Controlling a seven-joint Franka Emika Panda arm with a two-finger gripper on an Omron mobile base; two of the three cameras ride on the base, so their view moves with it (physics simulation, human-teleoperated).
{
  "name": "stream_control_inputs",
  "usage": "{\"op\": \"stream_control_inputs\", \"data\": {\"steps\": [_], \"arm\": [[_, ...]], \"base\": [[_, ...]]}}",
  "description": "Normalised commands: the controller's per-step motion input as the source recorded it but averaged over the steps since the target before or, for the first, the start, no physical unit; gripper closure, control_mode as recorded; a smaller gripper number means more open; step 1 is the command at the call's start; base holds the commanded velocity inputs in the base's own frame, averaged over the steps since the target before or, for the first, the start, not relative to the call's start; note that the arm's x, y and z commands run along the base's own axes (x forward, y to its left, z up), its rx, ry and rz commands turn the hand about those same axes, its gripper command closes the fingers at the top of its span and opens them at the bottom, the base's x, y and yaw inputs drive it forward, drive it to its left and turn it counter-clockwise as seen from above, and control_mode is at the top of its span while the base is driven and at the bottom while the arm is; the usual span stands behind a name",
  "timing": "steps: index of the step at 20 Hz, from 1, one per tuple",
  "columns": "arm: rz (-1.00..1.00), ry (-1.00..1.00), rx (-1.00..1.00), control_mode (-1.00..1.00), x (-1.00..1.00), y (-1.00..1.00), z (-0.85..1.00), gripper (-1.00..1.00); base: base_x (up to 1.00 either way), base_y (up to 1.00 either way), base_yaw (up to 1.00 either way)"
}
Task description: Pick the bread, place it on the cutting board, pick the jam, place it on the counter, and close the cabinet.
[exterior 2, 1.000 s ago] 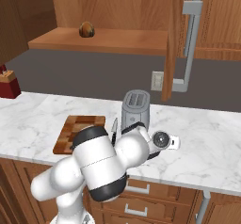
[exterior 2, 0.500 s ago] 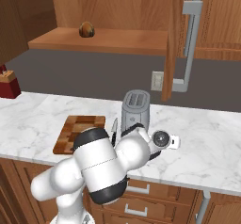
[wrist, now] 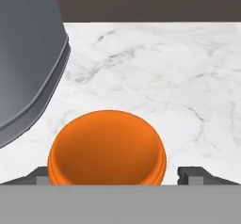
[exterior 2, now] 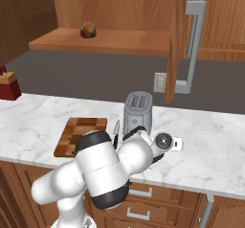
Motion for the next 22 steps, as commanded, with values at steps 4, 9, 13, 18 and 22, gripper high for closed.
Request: {"op": "stream_control_inputs", "data": {"steps": [4, 9, 13, 18, 22], "arm": [[0.0, 0.0, 0.0, -1.0, 0.0, 0.0, 0.05, -1.0], [0.0, -0.1, 0.0, -1.0, -0.16, 0.0, 0.19, -1.0], [0.0, -0.08, 0.0, -1.0, -0.19, 0.0, 0.12, -1.0], [0.0, -0.03, 0.0, -1.0, -0.08, 0.0, 0.21, -1.0], [0.0, -0.06, 0.0, -1.0, -0.06, 0.0, 0.31, -1.0]], "base": [[0.0, 0.0, 0.0], [0.0, 0.0, 0.0], [0.0, 0.0, 0.0], [0.0, 0.0, 0.0], [0.0, 0.0, 0.0]]}}
